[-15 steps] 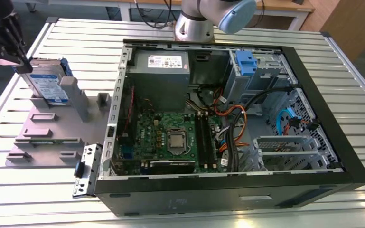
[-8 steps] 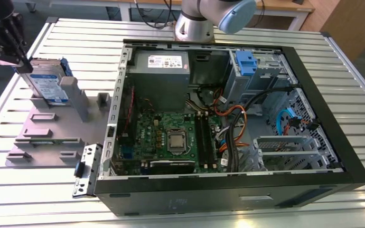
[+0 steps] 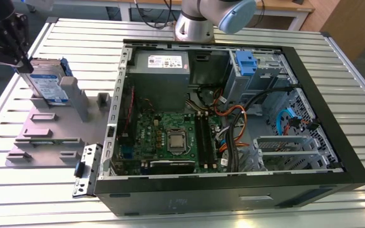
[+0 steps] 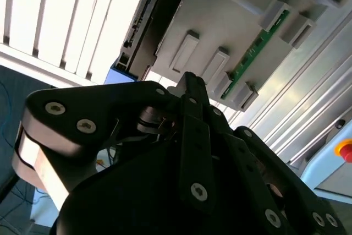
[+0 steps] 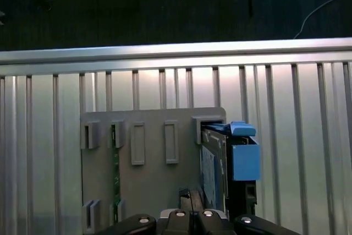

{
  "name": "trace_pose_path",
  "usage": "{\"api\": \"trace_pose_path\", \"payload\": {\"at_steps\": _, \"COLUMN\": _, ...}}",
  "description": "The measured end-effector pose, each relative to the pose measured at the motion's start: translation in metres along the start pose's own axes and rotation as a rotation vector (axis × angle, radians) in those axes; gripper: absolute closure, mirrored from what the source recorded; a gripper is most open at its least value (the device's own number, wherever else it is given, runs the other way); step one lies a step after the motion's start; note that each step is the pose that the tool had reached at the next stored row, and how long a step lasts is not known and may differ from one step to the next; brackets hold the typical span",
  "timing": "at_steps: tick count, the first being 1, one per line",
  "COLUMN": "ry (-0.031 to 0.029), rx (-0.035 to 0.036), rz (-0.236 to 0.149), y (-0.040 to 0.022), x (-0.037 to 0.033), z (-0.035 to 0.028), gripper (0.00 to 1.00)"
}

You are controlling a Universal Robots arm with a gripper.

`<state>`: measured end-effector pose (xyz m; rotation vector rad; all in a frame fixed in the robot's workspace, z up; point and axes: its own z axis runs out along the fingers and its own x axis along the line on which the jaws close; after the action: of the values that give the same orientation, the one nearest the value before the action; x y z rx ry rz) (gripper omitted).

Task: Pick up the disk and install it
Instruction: 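Pick up the disk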

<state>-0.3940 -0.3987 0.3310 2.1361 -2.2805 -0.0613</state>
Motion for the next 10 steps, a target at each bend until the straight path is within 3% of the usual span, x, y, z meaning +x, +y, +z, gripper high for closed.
{"api": "trace_pose_path", "payload": {"at_steps": 4, "ry": -0.0029, "rx": 0.0011, "rz": 0.072, "y": 0.0000, "x": 0.0000, "z": 0.0006, "gripper": 0.89}}
{"api": "trace_pose_path", "payload": {"at_steps": 10, "ry": -0.0035, "rx": 0.0012, "rz": 0.079, "y": 0.0000, "x": 0.0000, "z": 0.0006, "gripper": 0.89}}
